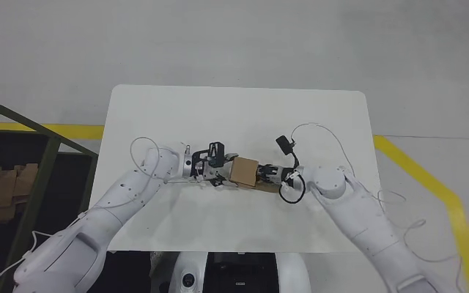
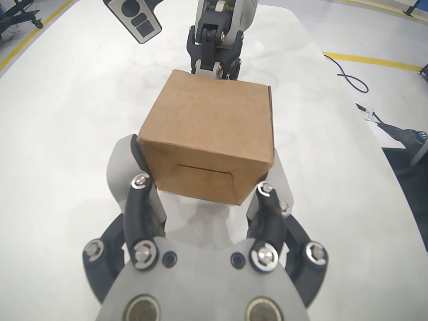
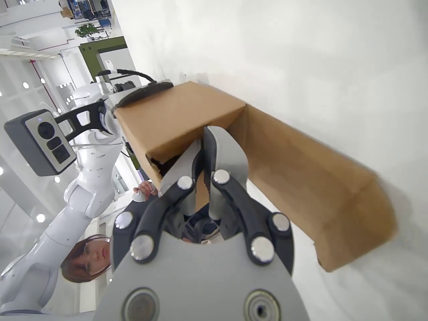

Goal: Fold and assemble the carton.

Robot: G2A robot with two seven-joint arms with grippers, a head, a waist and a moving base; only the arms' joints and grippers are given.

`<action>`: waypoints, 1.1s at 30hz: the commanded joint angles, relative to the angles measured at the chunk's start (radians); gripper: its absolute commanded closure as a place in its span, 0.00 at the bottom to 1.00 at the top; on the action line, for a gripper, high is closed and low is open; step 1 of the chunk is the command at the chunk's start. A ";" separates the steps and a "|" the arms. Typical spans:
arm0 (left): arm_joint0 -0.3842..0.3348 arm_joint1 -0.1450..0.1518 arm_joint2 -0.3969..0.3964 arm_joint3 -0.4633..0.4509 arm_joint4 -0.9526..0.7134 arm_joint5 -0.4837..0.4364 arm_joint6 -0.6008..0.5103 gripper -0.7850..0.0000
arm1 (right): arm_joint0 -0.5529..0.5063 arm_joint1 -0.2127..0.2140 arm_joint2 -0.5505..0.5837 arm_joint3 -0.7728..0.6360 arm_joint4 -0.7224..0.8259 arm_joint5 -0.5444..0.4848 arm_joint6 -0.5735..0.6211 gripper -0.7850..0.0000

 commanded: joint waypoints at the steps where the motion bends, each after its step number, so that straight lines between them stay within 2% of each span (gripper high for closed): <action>1: 0.000 0.000 -0.001 0.001 -0.002 0.002 -0.001 0.23 | 0.017 -0.009 -0.016 0.021 0.015 -0.008 0.004 1.00; 7: 0.003 0.001 -0.006 0.005 -0.007 0.001 -0.001 0.23 | 0.048 -0.019 -0.016 0.080 0.047 -0.057 0.029 1.00; 13: 0.005 0.002 -0.009 0.002 -0.006 0.001 0.001 0.23 | 0.009 0.006 0.050 0.042 0.020 -0.058 0.053 1.00; 19: 0.007 0.002 -0.010 0.000 -0.003 0.008 0.005 0.23 | -0.052 0.033 0.134 -0.032 -0.009 -0.037 0.024 1.00; 26: 0.011 0.005 -0.018 0.001 -0.005 0.004 0.014 0.24 | -0.167 0.078 0.270 -0.144 -0.114 0.009 -0.027 1.00; 33: 0.015 0.007 -0.022 -0.003 -0.002 0.001 0.024 0.25 | -0.238 0.106 0.323 -0.252 -0.282 0.034 -0.023 1.00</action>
